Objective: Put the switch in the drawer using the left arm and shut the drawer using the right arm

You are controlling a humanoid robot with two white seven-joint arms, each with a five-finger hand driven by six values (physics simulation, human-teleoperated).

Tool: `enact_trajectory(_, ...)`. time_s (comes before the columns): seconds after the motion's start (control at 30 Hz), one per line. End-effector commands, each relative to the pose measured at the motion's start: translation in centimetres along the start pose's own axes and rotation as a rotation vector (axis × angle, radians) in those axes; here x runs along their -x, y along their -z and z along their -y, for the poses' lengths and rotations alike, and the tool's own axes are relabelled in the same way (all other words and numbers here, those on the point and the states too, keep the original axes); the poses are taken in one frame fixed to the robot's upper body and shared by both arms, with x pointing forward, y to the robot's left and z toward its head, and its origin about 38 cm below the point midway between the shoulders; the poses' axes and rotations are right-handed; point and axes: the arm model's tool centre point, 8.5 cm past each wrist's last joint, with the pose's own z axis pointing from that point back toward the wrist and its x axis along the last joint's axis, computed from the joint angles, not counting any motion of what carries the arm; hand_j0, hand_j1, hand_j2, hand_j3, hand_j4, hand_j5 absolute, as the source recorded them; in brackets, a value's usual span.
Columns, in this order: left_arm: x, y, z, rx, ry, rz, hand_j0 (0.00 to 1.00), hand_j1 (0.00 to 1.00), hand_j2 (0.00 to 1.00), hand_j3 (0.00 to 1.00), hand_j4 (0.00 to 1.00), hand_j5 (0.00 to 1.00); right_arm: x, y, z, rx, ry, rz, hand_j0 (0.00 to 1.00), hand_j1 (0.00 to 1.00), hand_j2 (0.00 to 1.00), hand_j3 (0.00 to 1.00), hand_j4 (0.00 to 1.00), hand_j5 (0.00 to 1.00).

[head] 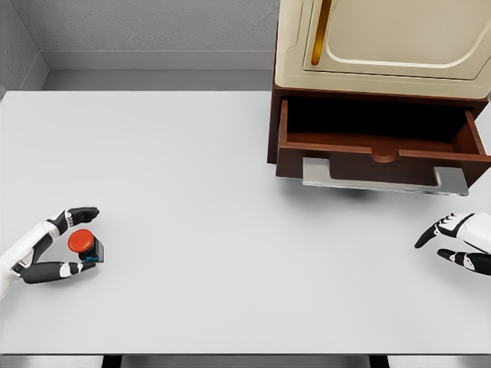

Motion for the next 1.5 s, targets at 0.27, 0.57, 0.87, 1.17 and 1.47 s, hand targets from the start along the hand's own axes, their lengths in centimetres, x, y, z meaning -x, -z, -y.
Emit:
enact_trajectory(0.27,0.7,-0.6,0.0,0.000,0.003,-0.030,0.72,0.72,0.72,0.72,0.72,0.72,0.0,0.0,0.1,0.004,0.006,0.001,0.56,0.56,0.56,0.56,0.56,0.56)
enact_trajectory(0.57,0.5,-0.4,0.1,0.003,0.004,-0.021,0.39,0.39,0.39,0.39,0.39,0.39,0.0,0.0,0.0,0.003,0.007,0.000,0.57,0.57,0.57,0.57,0.57,0.57)
enact_trajectory(0.87,-1.8,0.8,-0.3,0.015,0.027,0.051,0.34,0.34,0.34,0.34,0.34,0.34,0.0,0.0,0.0,0.003,0.007,0.000,0.56,0.56,0.56,0.56,0.56,0.56)
enact_trajectory(1.17,-5.5,3.5,0.1,0.045,0.057,0.183,0.31,0.31,0.31,0.31,0.31,0.31,0.0,0.0,0.1,0.004,0.006,0.000,0.57,0.57,0.57,0.57,0.57,0.57)
enact_trajectory(1.47,-8.1,5.1,0.2,0.058,0.077,0.275,0.30,0.30,0.30,0.30,0.30,0.30,0.0,0.0,0.0,0.005,0.007,0.000,0.57,0.57,0.57,0.57,0.57,0.57)
